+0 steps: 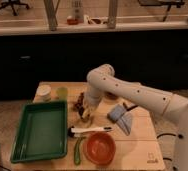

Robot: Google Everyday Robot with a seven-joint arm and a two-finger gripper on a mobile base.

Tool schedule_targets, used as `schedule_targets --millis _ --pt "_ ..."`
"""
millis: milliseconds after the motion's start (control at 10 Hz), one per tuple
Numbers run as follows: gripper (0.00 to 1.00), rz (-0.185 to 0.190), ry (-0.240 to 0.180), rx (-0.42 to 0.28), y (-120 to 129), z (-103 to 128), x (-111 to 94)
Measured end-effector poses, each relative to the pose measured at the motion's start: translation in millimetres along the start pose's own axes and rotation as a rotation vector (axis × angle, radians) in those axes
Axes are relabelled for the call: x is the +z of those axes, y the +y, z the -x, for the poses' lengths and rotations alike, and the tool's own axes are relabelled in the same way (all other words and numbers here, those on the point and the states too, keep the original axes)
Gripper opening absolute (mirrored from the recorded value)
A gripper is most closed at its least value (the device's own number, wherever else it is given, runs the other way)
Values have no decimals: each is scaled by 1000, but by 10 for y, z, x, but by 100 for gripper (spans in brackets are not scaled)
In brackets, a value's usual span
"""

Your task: Place banana in metal cup

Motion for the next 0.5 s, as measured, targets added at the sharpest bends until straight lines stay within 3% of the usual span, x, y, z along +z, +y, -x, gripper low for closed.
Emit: schedule_targets --millis 500 --pt "0 52 -23 -72 -143 76 25"
